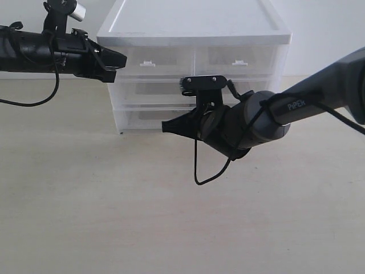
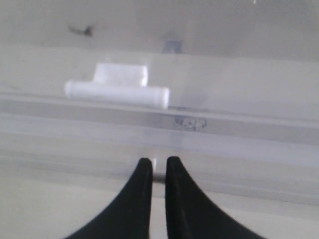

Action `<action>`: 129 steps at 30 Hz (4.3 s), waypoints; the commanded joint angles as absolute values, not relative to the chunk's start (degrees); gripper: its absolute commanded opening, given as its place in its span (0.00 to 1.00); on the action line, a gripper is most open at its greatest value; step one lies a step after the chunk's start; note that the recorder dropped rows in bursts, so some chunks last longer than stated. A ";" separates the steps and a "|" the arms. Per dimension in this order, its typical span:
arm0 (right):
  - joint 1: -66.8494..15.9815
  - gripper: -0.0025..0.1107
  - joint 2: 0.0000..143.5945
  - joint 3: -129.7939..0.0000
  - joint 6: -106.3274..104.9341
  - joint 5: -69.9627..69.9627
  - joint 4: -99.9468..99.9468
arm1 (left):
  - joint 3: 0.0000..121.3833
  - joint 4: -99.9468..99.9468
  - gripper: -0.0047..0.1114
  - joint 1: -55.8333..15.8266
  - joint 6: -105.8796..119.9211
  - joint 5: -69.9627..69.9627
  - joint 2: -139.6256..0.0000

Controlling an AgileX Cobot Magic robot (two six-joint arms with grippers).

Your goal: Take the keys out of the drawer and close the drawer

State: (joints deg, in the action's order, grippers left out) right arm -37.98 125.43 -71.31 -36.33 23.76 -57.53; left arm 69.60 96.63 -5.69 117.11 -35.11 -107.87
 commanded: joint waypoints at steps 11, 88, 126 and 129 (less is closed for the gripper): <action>-37.73 0.42 125.26 -72.10 -38.89 22.24 -58.79 | 70.67 99.95 0.08 -5.25 116.54 -31.42 -108.35; -37.83 0.02 125.82 -76.09 -46.16 22.49 -61.43 | 70.67 99.95 0.08 -5.25 116.54 -31.90 -108.35; -48.00 0.02 123.94 -75.29 -79.27 34.18 -92.95 | 70.67 99.95 0.08 -5.25 116.54 -31.90 -108.35; -48.60 0.02 121.36 -72.02 -82.90 34.05 -95.95 | 70.67 99.95 0.08 -5.25 116.54 -31.90 -108.35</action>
State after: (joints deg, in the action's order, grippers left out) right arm -48.06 123.68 -74.26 -79.56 33.32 -93.52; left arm 69.70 96.73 -5.69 117.11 -35.11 -107.87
